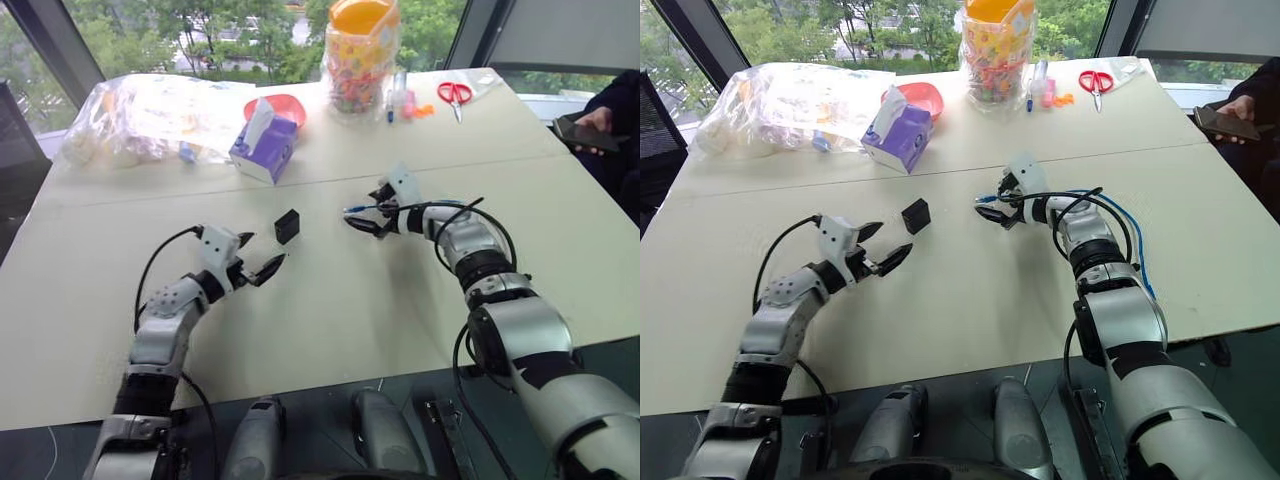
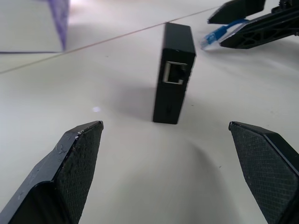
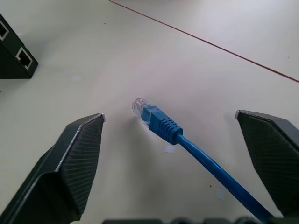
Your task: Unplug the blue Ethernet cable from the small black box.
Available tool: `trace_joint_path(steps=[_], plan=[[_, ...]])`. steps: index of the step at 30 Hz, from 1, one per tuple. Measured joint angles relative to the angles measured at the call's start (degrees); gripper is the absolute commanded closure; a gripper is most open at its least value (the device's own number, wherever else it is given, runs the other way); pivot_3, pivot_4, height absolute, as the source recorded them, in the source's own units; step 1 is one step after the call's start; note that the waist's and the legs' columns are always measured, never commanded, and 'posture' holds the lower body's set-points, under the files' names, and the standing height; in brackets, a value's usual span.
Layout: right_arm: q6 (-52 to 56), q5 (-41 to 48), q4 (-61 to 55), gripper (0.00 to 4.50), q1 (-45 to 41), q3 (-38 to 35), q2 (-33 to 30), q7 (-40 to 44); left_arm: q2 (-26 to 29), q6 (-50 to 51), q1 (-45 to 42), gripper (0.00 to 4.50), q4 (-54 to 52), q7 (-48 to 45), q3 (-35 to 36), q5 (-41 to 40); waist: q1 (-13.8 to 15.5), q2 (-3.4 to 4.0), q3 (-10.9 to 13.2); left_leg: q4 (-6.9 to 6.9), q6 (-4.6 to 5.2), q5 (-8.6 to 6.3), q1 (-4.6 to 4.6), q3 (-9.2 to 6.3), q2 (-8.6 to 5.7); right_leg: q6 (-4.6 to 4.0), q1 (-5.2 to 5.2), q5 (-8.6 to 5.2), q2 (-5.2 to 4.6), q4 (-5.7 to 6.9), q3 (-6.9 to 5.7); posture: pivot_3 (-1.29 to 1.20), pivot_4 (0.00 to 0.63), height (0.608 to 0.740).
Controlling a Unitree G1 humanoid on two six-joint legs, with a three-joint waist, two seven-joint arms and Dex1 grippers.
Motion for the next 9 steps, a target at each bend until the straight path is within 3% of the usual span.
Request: trace_joint_path(steps=[3,9], plan=[[2.68,1.12,-6.89,0.03,0.71,-0.41,-2.43,3.19,1.09,3.24,2.73,0.0,-5.78,0.86,0.85,-1.49,0.13,0.02,0.01,0.01,0.0,0.0,-0.02,0.0,0.0,0.01,0.0,0.0,-0.01,-0.01,0.0,0.0,0.15,0.74],[16.61,7.8,-37.28,0.03,15.01,-2.84,-9.15,7.89,1.56,6.58,7.51,0.0,-13.07,3.76,3.01,-2.95,1.23,0.0,0.0,0.0,0.05,-0.03,-0.03,-0.01,0.0,0.01,0.0,-0.04,-0.01,-0.07,-0.01,0.0,0.15,0.74]])
